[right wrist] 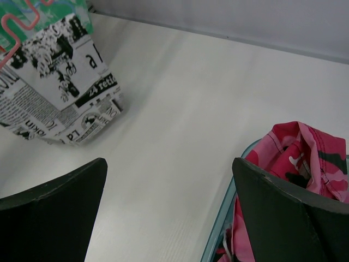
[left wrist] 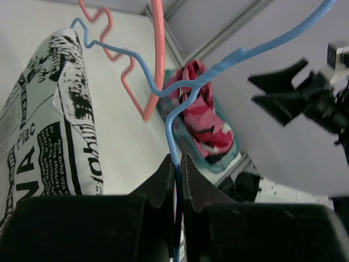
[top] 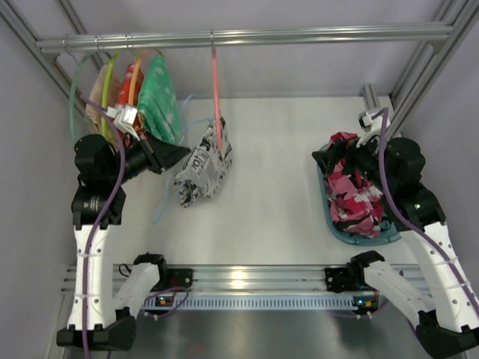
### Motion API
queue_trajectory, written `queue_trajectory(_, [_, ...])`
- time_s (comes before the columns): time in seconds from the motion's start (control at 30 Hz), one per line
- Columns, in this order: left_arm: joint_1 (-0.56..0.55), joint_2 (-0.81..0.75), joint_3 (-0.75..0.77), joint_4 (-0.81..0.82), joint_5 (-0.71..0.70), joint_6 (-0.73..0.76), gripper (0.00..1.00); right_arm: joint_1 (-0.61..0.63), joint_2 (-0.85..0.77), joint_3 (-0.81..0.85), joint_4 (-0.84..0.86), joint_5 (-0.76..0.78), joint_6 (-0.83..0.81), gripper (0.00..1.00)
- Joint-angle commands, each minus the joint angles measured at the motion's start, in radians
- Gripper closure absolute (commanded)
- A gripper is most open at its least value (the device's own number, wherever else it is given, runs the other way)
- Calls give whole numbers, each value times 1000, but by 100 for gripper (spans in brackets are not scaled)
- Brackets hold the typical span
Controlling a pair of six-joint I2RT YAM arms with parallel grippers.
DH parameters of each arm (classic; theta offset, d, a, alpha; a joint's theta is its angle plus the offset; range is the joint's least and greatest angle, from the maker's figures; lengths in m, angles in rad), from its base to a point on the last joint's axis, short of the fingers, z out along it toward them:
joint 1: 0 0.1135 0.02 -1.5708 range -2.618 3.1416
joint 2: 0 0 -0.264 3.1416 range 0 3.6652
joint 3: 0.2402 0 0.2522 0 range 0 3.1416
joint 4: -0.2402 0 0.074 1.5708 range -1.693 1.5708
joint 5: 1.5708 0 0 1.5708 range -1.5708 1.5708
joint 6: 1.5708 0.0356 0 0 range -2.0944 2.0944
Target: Remove the trousers from the hanger
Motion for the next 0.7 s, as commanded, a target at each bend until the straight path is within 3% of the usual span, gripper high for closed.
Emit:
queue_trajectory(0.0, [-1,-70,95,-220,122,347,100,-14,4,66,15,-10,-24,1])
queue_trajectory(0.07, [-1,-63,126,-406,158,444,100,-12,5,73,10,-12,-27,1])
queue_trajectory(0.27, [-3,-118,152,-659,322,767,100,-12,5,87,-7,-13,-44,1])
queue_trajectory(0.47, [-10,-92,143,-681,408,799,100,-12,0,90,-12,-13,-50,1])
queue_trajectory(0.67, [-12,46,206,-679,435,841,100,-12,10,101,2,-39,-28,1])
